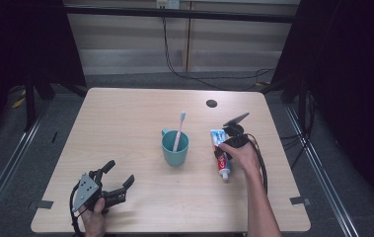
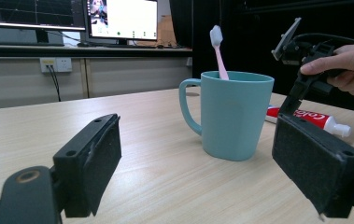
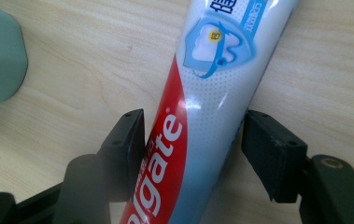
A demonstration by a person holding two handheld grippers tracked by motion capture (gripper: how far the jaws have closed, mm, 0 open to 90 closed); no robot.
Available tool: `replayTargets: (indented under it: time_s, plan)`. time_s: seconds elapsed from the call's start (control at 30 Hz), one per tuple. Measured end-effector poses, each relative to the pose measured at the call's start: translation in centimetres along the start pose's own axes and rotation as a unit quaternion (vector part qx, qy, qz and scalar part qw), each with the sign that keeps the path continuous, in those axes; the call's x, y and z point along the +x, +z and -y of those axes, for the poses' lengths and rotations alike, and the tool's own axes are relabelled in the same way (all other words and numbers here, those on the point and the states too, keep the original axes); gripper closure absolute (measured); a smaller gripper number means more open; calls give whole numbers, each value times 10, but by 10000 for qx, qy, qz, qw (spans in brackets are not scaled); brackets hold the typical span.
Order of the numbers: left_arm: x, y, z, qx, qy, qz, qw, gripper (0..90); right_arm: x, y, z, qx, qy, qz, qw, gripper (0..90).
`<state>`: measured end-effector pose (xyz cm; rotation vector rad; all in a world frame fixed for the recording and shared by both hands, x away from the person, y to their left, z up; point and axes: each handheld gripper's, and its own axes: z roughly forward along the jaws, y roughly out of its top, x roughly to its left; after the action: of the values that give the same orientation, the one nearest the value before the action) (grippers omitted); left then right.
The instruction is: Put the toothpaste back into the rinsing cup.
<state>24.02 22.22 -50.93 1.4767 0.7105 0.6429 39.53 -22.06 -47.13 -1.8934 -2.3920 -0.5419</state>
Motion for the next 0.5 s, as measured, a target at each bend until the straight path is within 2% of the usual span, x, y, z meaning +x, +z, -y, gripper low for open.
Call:
replayTargets:
  time_s: [0.17,0.33,0.4,0.5]
  plan:
    - [0,0,0,0,0,7,10000,156,-1,2,-1,47,23,-32,10000,413]
    - [0,0,0,13,6,1,10000,156,3,3,-2,81,-33,64,9999,428]
    - [0,0,0,1,2,7,10000,156,4,3,-4,128,-26,111,9999,451]
    - [0,0,0,-4,-9,9,10000,156,4,3,-6,188,-14,211,9996,531]
